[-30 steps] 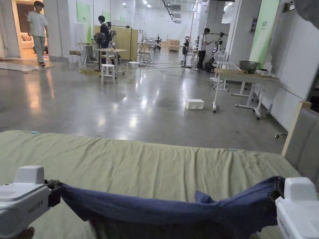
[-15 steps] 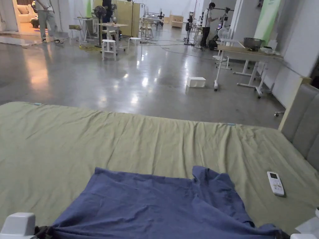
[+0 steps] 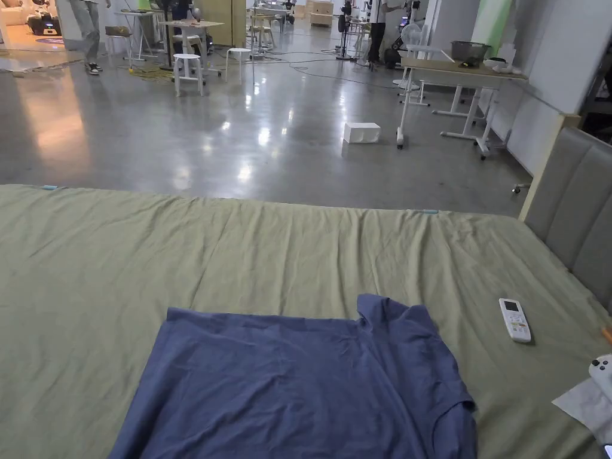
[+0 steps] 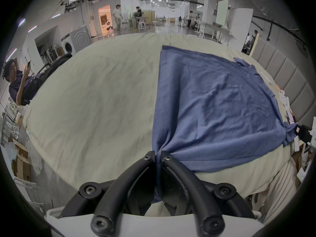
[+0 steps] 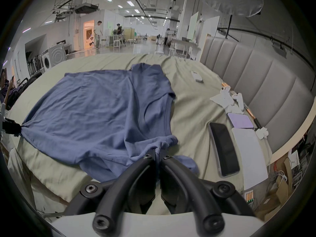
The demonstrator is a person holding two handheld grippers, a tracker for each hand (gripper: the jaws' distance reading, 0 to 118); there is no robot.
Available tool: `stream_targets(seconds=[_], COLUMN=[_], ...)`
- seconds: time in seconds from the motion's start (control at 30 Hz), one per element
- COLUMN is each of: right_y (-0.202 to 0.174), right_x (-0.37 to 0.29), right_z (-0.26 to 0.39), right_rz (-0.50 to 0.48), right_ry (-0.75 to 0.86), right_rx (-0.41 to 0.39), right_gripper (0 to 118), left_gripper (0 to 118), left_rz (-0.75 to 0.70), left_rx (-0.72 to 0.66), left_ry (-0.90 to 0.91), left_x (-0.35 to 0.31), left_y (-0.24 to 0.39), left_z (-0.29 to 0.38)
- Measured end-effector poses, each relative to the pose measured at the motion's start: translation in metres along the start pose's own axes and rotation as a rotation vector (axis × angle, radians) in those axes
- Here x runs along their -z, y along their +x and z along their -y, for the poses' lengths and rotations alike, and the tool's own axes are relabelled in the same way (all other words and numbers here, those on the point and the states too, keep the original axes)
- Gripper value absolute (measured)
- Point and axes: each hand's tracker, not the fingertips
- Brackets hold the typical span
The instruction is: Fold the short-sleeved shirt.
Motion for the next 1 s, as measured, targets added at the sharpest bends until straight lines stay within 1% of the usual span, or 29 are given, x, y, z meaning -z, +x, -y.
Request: stream_targets(seconds=[0.07,0.1,0.13,0.17,0.2,0.23,0.27,0.3,0.33,0.37,0.43,0.6,0.7,0.73,0.8,0.83,0.87,0.9,0.93,0.97,1.0], right_y=[-0.001,-0.002,-0.004,-0.006,-0.007,-0.01,-0.012,-0.016,-0.018,-0.022,-0.029,-0.048,-0.059,-0.061,-0.064,-0.065,-0.067,-0.069,-0.071,-0.073,-0.076], right_x=[0.007,0.009,0.009,0.009,0.007,0.007,0.007,0.007,0.006,0.004,0.002,-0.006,-0.014,-0.016,-0.022,-0.025,-0.027,-0.029,-0.032,-0.036,-0.039], right_z=[0.002,0.001,0.0,-0.003,-0.007,-0.01,-0.016,-0.022,-0.028,-0.036,-0.052,-0.099,-0.123,-0.129,-0.142,-0.146,-0.15,-0.154,-0.156,-0.16,-0.163], right_rz=[0.007,0.005,0.005,0.005,0.003,-0.001,-0.008,-0.015,-0.016,-0.01,-0.005,-0.024,0.007,-0.001,-0.02,-0.026,-0.027,-0.016,-0.002,0.019,0.039], right_ry=[-0.018,-0.024,-0.025,-0.025,-0.024,-0.018,-0.003,0.015,0.043,0.084,0.148,0.331,0.456,0.483,0.544,0.568,0.596,0.626,0.65,0.692,0.733], right_rx=[0.002,0.005,0.008,0.009,0.01,0.008,0.003,-0.009,-0.02,-0.024,-0.021,0.038,0.042,0.054,0.095,0.111,0.121,0.119,0.112,0.084,0.047], right_gripper=[7,15,28,28,34,45,66,76,81,82,82,84,84,84,81,76,65,52,39,24,19], left_gripper=[7,8,12,12,15,21,40,56,68,71,71,70,68,66,56,47,30,22,20,16,10], left_rz=[0.004,0.002,-0.004,-0.012,-0.024,-0.036,-0.038,-0.045,-0.047,-0.038,-0.029,-0.014,-0.023,-0.029,-0.04,-0.048,-0.047,-0.047,-0.052,-0.05,-0.035], left_rx=[-0.009,-0.007,-0.003,-0.001,0.003,0.009,0.012,0.011,0.012,0.017,0.018,0.01,0.031,0.038,0.062,0.068,0.071,0.072,0.065,0.055,0.051], left_ry=[-0.022,-0.025,-0.027,-0.024,-0.017,-0.007,0.005,0.027,0.061,0.1,0.155,0.386,0.531,0.568,0.643,0.671,0.689,0.7,0.708,0.726,0.734], left_x=[0.008,0.011,0.011,0.011,0.01,0.01,0.01,0.009,0.006,0.003,-0.004,-0.039,-0.058,-0.064,-0.073,-0.076,-0.081,-0.081,-0.082,-0.085,-0.087], left_y=[0.002,0.003,0.004,0.006,0.008,0.008,0.01,0.012,0.015,0.017,0.024,0.05,0.063,0.067,0.073,0.075,0.078,0.078,0.079,0.08,0.08], left_z=[0.001,0.003,0.002,0.0,-0.003,-0.006,-0.01,-0.016,-0.022,-0.029,-0.044,-0.088,-0.109,-0.114,-0.124,-0.127,-0.13,-0.133,-0.134,-0.136,-0.136])
